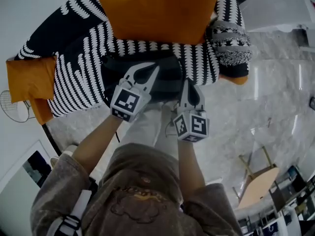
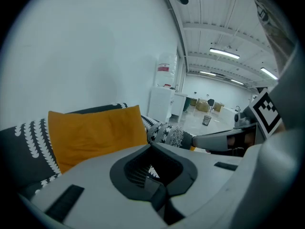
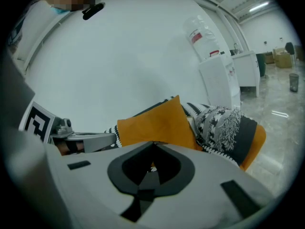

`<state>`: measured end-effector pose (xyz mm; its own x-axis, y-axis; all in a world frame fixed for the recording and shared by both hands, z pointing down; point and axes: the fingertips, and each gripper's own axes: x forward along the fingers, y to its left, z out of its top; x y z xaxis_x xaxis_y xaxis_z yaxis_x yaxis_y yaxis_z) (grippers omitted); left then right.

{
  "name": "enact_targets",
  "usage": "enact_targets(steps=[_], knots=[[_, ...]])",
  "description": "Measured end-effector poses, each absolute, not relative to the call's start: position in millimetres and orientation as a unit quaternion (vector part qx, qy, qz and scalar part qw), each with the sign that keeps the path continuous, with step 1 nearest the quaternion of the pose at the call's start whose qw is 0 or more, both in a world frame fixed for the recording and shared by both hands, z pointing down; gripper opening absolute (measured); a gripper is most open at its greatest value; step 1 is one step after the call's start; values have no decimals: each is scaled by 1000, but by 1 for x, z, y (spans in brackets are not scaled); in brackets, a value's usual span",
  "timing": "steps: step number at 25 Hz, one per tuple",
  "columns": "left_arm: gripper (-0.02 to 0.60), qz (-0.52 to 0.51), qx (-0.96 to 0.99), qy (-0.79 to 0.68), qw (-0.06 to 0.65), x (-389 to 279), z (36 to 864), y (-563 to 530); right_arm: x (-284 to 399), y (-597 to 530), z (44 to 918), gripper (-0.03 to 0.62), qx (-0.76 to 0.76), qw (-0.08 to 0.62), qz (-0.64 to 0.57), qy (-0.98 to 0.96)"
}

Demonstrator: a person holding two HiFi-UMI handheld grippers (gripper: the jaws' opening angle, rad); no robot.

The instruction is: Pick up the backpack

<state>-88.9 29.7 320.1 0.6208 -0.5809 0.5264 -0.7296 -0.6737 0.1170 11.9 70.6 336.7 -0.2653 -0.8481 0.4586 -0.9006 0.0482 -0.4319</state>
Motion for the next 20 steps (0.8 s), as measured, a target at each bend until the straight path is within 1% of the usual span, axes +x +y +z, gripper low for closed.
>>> enact_targets(steps=[6, 7, 8, 9, 10, 14, 15, 17, 19, 20], knots=[[2, 267, 887, -334, 172, -87, 372, 51, 4, 88, 384, 2, 605, 40, 361, -709], [11, 276, 887, -328, 173, -85, 378, 52, 6, 89, 391, 2, 605, 36, 371, -704], [37, 284, 886, -322, 173, -82, 385, 52, 6, 90, 398, 24, 602, 32, 385, -699], [54, 291, 886, -318, 173, -80, 390, 52, 6, 92, 407, 96, 596, 31, 402, -694], [93, 297, 884, -316, 173, -78, 396, 52, 5, 95, 416, 140, 590, 32, 420, -689], [250, 322, 879, -304, 177, -75, 419, 52, -1, 109, 451, 261, 579, 35, 475, -662], [291, 328, 877, -302, 178, -75, 425, 52, -3, 113, 461, 303, 581, 36, 488, -651], [385, 345, 872, -298, 178, -78, 438, 53, -7, 124, 481, 349, 585, 40, 513, -627], [442, 359, 868, -292, 178, -82, 451, 57, -14, 135, 500, 412, 586, 49, 535, -607], [457, 365, 867, -288, 178, -83, 456, 59, -19, 140, 507, 425, 584, 54, 544, -600]])
